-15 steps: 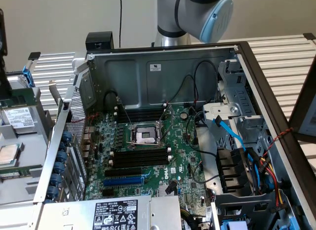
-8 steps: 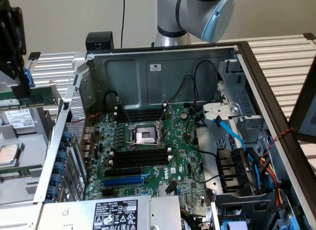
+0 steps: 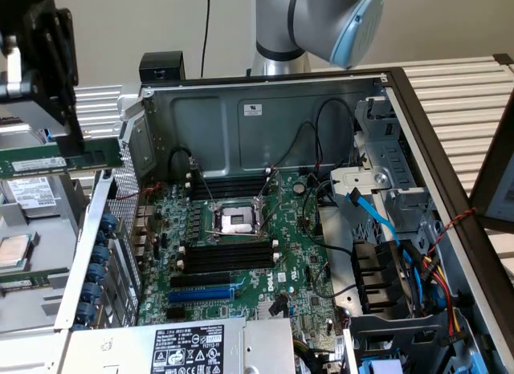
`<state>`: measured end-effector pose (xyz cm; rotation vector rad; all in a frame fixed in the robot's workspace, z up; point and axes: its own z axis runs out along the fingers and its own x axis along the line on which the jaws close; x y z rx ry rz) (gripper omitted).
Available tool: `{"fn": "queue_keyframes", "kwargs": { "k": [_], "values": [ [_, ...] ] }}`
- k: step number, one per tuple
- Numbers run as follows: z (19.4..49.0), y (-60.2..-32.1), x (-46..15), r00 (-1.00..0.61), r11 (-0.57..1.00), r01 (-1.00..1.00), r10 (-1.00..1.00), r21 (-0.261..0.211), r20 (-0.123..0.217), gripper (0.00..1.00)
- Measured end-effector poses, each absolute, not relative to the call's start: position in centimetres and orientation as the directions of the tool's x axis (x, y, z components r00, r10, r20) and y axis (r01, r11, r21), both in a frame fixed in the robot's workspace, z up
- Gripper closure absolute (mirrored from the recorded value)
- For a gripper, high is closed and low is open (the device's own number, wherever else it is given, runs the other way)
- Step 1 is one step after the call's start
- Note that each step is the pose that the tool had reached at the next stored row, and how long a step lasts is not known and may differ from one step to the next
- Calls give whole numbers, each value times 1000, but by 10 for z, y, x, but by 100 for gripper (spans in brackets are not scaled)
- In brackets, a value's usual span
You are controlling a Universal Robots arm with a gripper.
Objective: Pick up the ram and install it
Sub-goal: 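Pick up the ram and move it above insertion slot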
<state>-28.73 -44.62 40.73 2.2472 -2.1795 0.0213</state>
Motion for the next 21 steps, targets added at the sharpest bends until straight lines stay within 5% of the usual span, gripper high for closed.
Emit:
{"fn": "queue_keyframes", "kwargs": {
  "k": [21],
  "values": [
    [407,-446,-192,31,-31,-1000,-999,-2,-12,87]
  ]
}}
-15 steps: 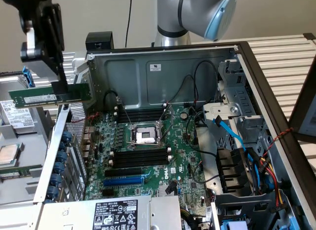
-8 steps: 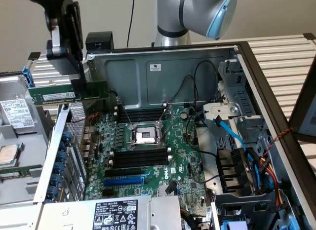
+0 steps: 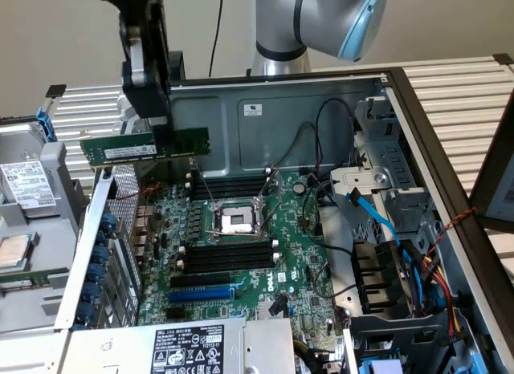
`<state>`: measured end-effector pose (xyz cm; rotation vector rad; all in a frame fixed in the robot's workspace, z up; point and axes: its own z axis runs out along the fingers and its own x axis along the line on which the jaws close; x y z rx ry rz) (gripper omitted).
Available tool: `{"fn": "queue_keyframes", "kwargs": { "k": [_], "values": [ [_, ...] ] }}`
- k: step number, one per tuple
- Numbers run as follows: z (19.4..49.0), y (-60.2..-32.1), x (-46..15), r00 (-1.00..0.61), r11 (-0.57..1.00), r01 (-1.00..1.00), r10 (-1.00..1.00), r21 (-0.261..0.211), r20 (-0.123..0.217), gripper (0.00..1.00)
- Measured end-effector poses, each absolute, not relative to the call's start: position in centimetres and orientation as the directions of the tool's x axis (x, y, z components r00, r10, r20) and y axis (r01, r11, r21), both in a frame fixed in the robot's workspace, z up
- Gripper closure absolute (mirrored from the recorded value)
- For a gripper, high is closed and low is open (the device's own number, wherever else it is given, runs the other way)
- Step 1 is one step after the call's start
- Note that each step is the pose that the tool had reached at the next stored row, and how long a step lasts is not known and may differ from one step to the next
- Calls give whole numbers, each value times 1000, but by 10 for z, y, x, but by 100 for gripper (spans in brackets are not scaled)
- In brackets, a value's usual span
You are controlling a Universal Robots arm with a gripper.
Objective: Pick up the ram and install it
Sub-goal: 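Pick up the ram and move it above insertion slot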
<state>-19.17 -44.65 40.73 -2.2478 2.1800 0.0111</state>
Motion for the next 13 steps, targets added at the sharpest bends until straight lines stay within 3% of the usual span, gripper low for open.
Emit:
{"fn": "queue_keyframes", "kwargs": {
  "k": [13],
  "values": [
    [407,-446,-133,31,-31,-1000,-999,-2,-39,87]
  ]
}}
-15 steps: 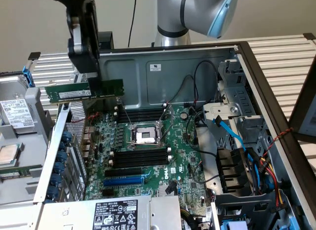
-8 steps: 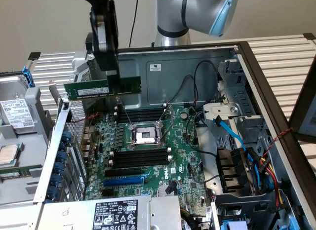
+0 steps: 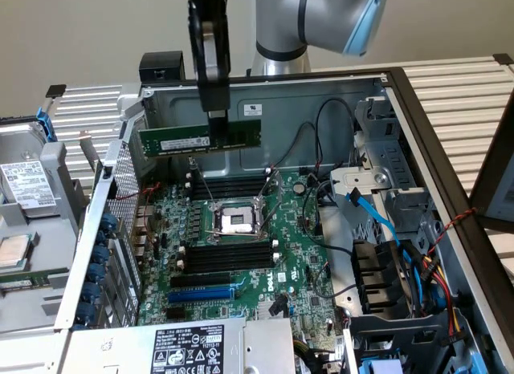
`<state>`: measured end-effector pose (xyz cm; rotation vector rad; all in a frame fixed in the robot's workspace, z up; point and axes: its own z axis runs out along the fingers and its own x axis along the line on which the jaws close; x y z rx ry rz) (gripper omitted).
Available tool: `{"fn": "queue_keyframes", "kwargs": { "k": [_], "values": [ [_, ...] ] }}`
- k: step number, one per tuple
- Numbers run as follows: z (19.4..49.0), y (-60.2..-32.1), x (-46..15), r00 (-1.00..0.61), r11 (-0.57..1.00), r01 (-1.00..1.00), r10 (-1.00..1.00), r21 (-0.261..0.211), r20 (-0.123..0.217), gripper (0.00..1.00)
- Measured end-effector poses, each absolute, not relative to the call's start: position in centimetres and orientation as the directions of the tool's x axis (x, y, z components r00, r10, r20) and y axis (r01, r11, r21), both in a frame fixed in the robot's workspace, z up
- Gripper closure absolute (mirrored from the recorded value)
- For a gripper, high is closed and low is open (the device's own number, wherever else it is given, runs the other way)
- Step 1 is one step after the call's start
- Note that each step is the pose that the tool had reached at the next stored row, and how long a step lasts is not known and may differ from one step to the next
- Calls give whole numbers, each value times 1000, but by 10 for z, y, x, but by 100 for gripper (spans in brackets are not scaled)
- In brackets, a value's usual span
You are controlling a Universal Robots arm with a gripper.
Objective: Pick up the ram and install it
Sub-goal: 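Pick up the ram and move it above insertion slot, then insert the ram into the slot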
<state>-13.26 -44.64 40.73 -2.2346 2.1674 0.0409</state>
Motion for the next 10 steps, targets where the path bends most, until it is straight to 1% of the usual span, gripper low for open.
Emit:
{"fn": "queue_keyframes", "kwargs": {
  "k": [3,10],
  "values": [
    [407,-446,-123,30,-30,-1000,-999,0,-43,87],
    [407,-446,-122,30,-30,-1000,-999,2,-43,87]
  ]
}}
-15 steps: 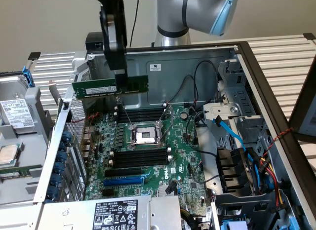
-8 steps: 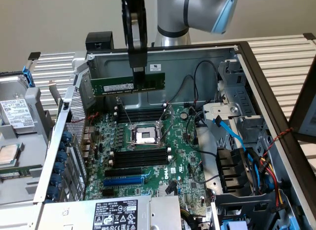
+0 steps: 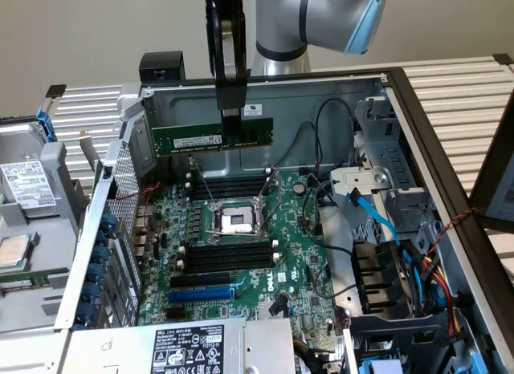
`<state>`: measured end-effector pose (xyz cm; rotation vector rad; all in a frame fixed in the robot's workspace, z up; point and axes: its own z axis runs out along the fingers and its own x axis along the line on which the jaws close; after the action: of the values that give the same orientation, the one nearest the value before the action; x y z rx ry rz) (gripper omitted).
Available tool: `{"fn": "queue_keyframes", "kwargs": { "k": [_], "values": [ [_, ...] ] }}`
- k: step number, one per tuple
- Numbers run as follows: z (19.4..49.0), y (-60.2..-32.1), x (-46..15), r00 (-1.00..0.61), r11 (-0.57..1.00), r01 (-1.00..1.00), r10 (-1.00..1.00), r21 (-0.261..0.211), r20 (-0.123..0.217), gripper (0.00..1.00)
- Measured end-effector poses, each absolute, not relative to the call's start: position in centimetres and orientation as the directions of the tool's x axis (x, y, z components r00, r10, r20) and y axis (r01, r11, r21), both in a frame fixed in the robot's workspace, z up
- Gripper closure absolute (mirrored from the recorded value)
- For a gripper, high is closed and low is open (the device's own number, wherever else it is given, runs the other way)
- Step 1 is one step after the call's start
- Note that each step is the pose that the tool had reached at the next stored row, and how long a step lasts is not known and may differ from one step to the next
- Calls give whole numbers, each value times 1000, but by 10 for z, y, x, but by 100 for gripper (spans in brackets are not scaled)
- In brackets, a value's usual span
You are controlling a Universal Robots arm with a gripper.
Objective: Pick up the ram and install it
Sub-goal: 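Insert the ram into the slot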
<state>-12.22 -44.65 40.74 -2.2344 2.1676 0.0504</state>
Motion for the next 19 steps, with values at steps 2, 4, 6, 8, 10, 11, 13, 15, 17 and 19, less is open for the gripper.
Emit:
{"fn": "queue_keyframes", "kwargs": {
  "k": [2,4,6,8,10,11,13,15,17,19],
  "values": [
    [407,-446,-122,30,-30,-1000,-999,2,-43,87],
    [407,-446,-122,30,-30,-1000,-999,2,-43,87],
    [407,-446,-122,30,-30,-1000,-999,2,-43,87],
    [407,-446,-122,30,-30,-1000,-999,2,-43,87],
    [405,-446,-122,30,-30,-1000,-999,2,-44,87],
    [403,-446,-122,30,-30,-1000,-998,2,-46,87],
    [400,-446,-122,27,-27,-1000,-998,2,-48,87],
    [396,-446,-122,21,-22,-1000,-999,2,-48,87],
    [393,-445,-122,15,-15,-1000,-999,2,-48,87],
    [389,-444,-122,8,-8,-1000,-999,2,-48,87]
  ]
}}
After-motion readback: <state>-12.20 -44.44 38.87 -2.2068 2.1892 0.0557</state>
